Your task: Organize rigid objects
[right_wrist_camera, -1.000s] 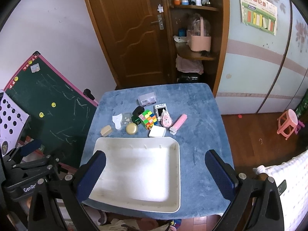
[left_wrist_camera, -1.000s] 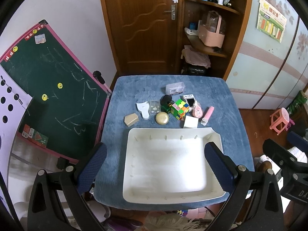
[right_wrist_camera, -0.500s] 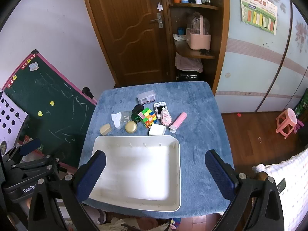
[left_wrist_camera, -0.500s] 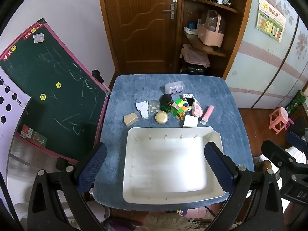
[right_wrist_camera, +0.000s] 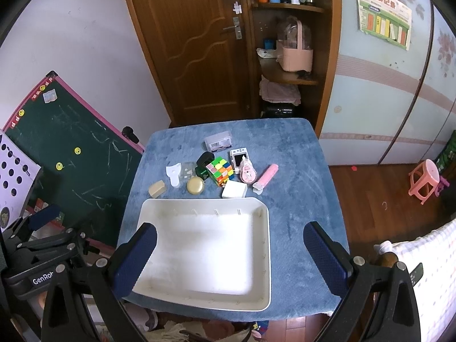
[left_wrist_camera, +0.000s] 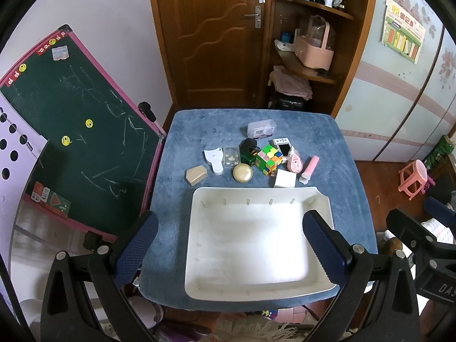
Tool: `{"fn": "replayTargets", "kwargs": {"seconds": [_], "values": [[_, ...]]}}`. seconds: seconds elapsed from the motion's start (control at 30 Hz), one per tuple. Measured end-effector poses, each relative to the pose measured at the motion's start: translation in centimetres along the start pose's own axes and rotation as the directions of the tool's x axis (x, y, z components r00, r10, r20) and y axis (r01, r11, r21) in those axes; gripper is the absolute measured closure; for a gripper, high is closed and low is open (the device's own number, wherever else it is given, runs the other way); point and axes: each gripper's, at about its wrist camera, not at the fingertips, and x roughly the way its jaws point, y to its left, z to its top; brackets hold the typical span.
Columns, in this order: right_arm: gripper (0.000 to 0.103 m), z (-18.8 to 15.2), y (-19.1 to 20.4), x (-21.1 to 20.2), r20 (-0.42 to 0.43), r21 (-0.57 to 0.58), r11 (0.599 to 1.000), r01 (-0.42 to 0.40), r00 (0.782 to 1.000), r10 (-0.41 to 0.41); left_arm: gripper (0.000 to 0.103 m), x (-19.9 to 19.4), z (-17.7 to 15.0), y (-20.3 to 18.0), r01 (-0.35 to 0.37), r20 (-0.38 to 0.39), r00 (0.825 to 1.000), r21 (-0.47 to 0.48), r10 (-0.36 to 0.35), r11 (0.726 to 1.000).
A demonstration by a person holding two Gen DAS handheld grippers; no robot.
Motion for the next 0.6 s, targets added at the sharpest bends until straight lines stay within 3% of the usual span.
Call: {"fn": "replayTargets", "kwargs": {"seconds": [0.6], "values": [[0.0,-0.33,0.88,-0.19,0.019,-0.006,1.0,0.019,1.0,-0.019,0.002,-0.24,-0.1,0.98,0.016,0.013,1.0,0.002,-0.016,1.0]]}}
